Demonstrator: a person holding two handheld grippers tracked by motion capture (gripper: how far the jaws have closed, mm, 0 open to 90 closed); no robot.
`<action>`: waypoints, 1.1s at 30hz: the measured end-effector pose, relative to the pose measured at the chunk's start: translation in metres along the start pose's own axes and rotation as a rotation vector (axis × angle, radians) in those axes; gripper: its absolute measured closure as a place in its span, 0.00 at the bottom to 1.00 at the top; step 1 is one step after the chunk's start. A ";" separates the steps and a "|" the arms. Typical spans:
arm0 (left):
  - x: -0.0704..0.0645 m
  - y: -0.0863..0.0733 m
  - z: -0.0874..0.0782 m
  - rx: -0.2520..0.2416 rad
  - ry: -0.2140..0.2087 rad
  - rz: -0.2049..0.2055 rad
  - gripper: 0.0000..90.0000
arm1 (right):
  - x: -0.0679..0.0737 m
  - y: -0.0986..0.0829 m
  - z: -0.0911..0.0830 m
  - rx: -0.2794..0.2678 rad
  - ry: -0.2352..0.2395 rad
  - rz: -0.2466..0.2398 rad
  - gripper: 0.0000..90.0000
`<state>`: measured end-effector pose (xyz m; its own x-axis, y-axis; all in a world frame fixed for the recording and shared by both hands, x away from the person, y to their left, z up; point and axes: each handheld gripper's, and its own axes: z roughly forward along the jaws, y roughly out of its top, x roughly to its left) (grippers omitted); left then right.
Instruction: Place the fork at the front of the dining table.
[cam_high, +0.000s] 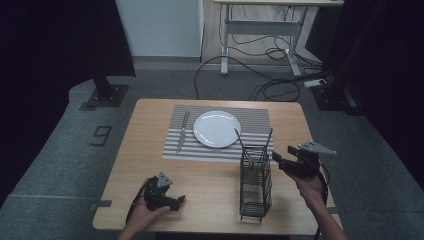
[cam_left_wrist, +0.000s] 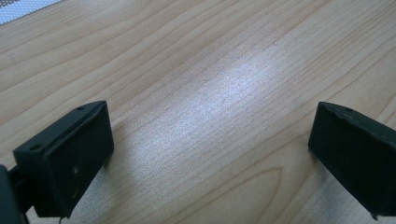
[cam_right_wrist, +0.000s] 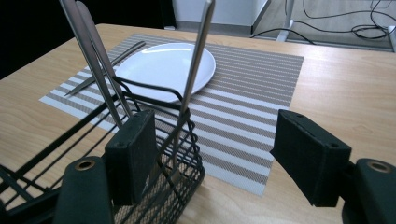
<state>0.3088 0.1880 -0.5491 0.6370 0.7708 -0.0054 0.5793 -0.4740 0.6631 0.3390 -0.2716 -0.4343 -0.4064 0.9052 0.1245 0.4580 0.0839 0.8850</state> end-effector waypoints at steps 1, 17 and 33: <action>0.000 0.000 0.000 0.000 0.000 0.000 0.00 | 0.001 0.001 0.001 -0.002 0.001 -0.002 0.33; 0.000 0.000 0.000 0.000 0.000 0.000 0.00 | 0.004 0.015 0.027 0.000 -0.021 0.008 0.38; 0.000 0.000 0.000 0.001 0.000 0.001 0.00 | 0.007 0.026 0.049 0.008 -0.014 0.010 0.57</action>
<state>0.3088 0.1882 -0.5489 0.6375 0.7705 -0.0048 0.5795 -0.4753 0.6620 0.3869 -0.2421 -0.4326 -0.3910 0.9116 0.1269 0.4681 0.0783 0.8802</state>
